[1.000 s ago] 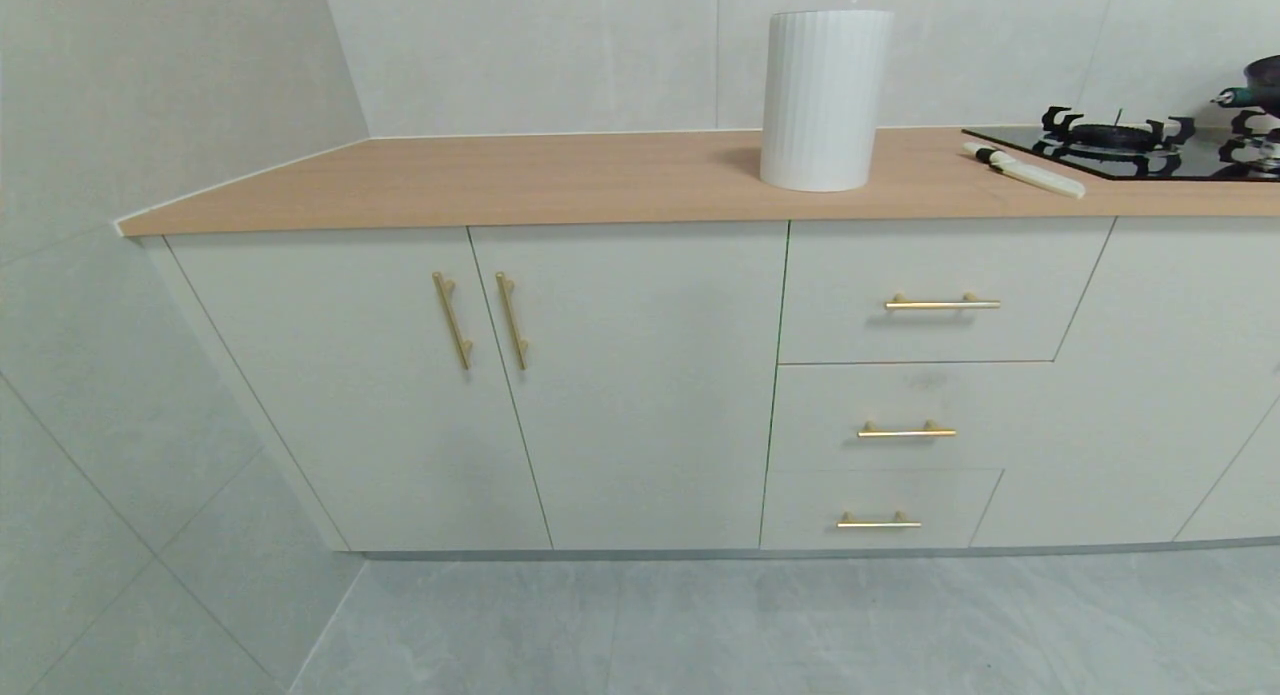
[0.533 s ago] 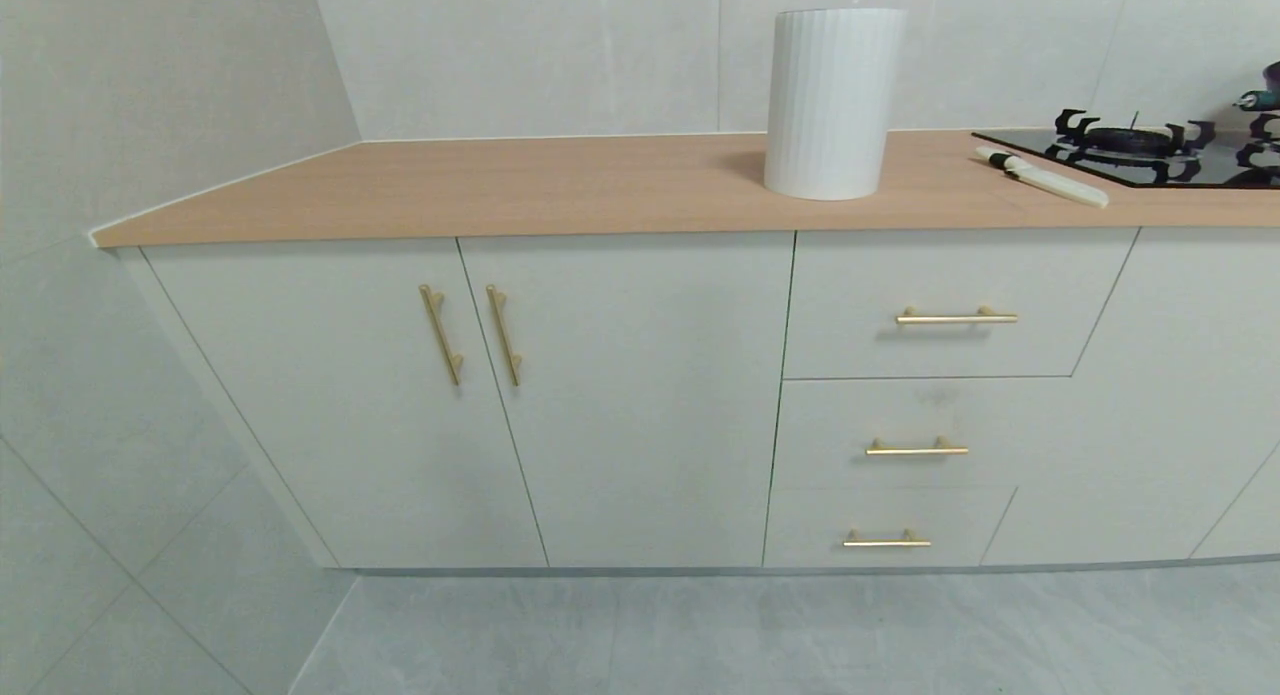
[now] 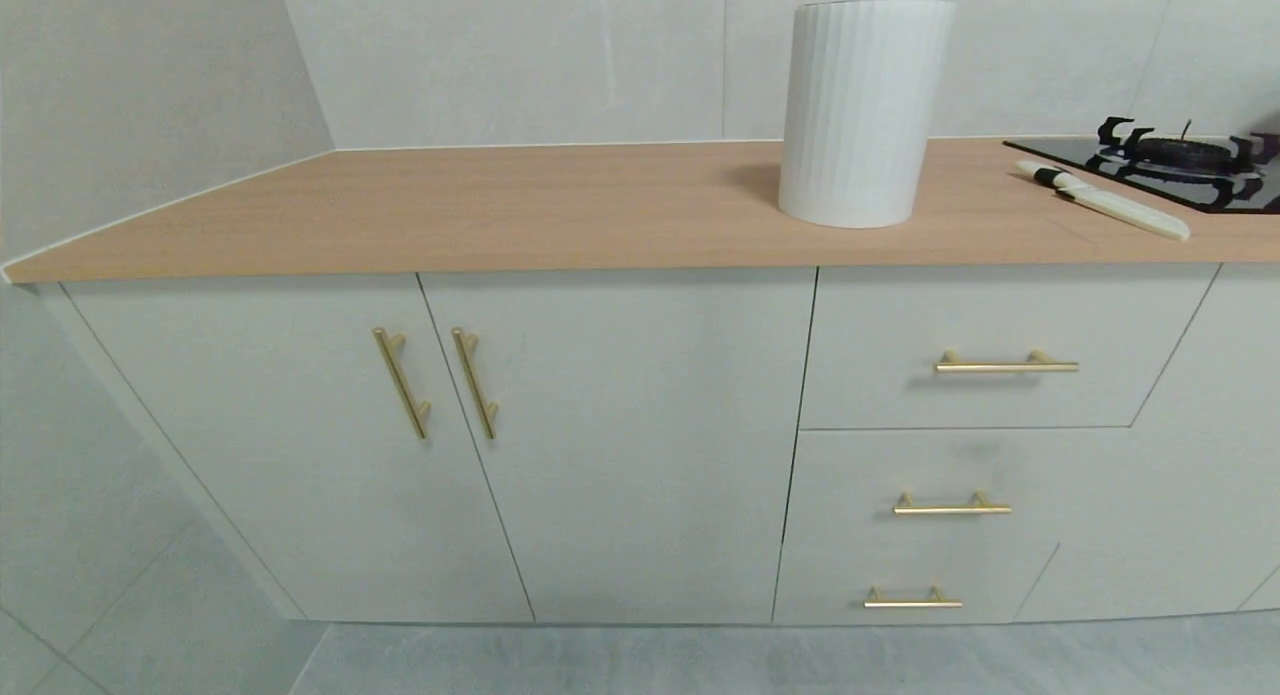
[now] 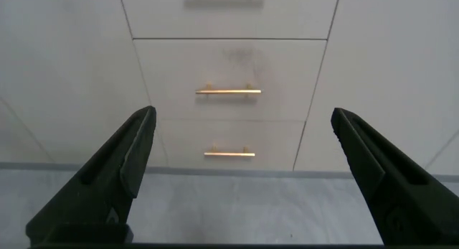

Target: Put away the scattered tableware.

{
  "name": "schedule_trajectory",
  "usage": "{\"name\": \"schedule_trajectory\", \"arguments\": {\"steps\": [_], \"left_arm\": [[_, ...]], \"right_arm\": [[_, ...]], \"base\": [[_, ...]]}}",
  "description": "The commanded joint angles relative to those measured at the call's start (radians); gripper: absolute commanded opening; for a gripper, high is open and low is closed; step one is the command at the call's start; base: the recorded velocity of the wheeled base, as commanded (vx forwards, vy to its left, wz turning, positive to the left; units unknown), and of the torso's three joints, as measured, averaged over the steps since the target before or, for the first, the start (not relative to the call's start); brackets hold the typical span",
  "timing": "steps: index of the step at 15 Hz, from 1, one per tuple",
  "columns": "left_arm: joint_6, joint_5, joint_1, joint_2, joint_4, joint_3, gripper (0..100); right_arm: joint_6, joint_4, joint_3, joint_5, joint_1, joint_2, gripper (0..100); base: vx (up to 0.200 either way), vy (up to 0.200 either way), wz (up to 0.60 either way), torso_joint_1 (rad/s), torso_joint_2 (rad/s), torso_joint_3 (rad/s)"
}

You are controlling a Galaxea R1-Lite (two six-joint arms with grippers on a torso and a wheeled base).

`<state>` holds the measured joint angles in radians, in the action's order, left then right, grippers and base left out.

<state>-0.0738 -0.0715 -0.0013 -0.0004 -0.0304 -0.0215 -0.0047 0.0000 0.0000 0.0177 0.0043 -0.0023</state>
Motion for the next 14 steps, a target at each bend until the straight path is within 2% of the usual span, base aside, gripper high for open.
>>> {"name": "schedule_trajectory", "arguments": {"steps": [1,5,12,14], "left_arm": [[0.0,0.001,0.0,0.0,0.0,0.0,100],[0.0,0.001,0.0,0.0,0.0,0.0,100],[0.0,0.001,0.0,0.0,0.0,0.0,100],[-0.001,0.001,0.0,0.0,0.0,0.0,100]], "right_arm": [[-0.001,0.0,0.0,0.001,0.0,0.002,100],[-0.001,0.0,0.0,0.002,0.0,0.002,100],[-0.001,0.0,0.0,0.002,0.0,0.002,100],[-0.001,0.0,0.0,0.002,0.0,0.002,100]], "base": [[0.2,0.0,0.0,0.002,0.0,0.002],[0.2,0.0,0.0,0.002,0.0,0.002],[0.0,0.0,0.0,0.0,0.0,0.0],[0.0,-0.2,0.0,0.002,0.0,0.0]]}}
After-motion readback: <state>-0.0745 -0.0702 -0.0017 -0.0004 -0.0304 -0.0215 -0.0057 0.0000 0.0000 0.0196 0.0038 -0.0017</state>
